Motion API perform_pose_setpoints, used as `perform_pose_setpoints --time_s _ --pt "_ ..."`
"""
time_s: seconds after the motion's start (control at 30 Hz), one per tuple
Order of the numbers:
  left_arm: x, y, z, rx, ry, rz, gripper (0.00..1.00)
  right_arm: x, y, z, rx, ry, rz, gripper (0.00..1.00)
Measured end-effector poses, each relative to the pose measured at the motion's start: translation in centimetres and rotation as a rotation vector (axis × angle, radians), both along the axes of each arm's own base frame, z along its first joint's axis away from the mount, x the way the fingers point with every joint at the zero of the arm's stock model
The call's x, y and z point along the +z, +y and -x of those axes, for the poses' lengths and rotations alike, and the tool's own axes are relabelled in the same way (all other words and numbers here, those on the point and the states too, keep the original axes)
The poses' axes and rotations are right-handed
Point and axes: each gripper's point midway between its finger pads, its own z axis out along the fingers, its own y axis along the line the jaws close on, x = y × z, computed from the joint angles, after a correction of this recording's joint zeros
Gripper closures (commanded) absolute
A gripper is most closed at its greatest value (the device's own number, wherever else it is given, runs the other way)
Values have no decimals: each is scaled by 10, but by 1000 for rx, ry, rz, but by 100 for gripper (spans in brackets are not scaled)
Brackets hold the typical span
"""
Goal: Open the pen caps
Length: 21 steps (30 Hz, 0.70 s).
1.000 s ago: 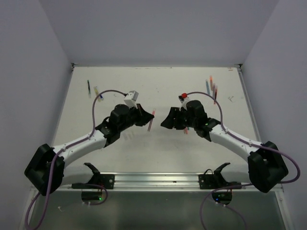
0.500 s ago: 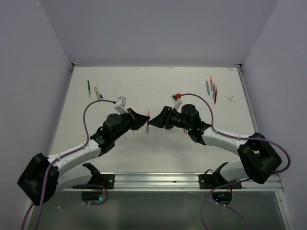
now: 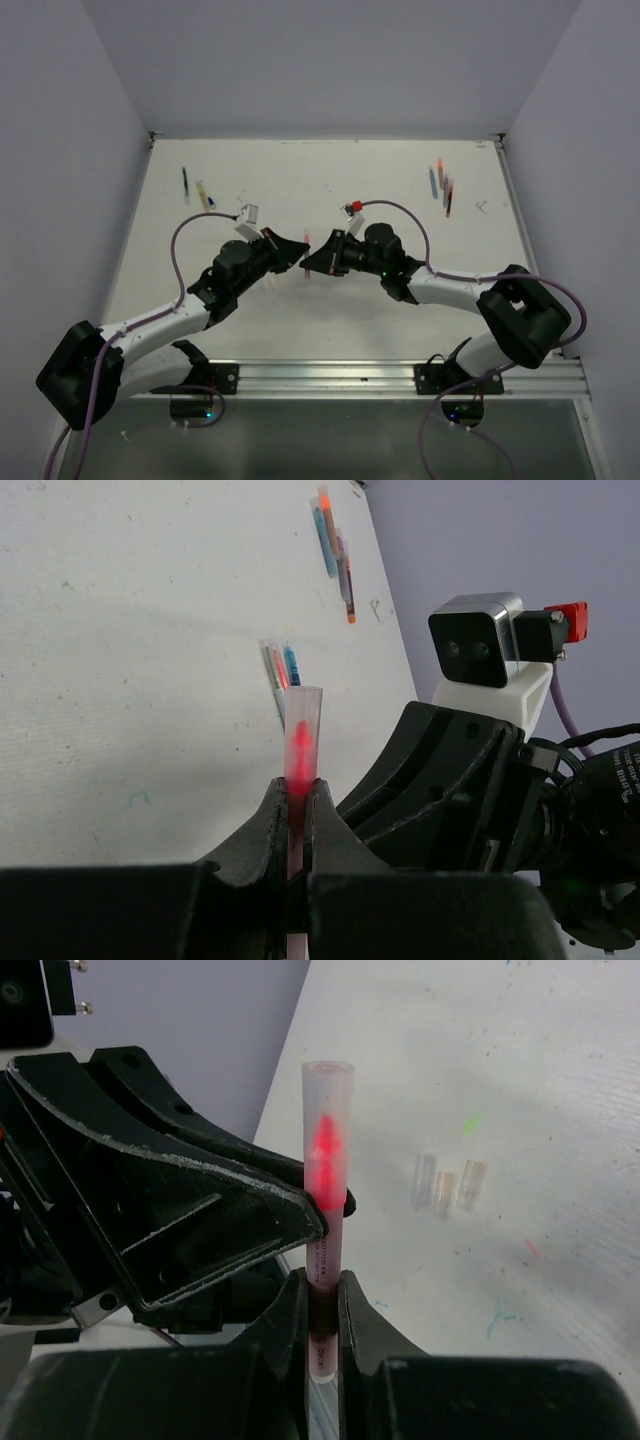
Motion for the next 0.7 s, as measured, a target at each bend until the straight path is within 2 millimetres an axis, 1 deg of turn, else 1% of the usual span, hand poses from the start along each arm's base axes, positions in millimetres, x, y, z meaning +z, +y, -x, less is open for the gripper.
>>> perform_pose_setpoints --time_s 0.07,0.13,0.17,0.23,0.27,0.37,0.47,0.5,0.7 --pt "-1 1 0 0 0 -6 85 -1 1 0 3 -2 5 100" --pt "-1 1 0 0 -3 -8 77 -1 2 1 7 -11 9 100" --pt "-1 1 0 2 -4 -8 71 -1 2 1 9 -17 14 100" --pt "0 1 0 -1 -10 -5 66 -2 4 3 20 -25 21 100" --pt "1 0 0 -2 -11 -3 62 -2 4 5 24 -27 24 100" --pt "3 1 0 -1 -16 1 62 -4 5 9 37 -30 35 100" --pt "3 1 0 0 -18 0 69 -3 5 10 42 -36 37 100" --pt "3 2 0 0 -19 -3 70 -3 5 10 42 -38 37 100" --pt "2 5 -3 10 -22 -14 71 -3 8 16 65 -38 38 100"
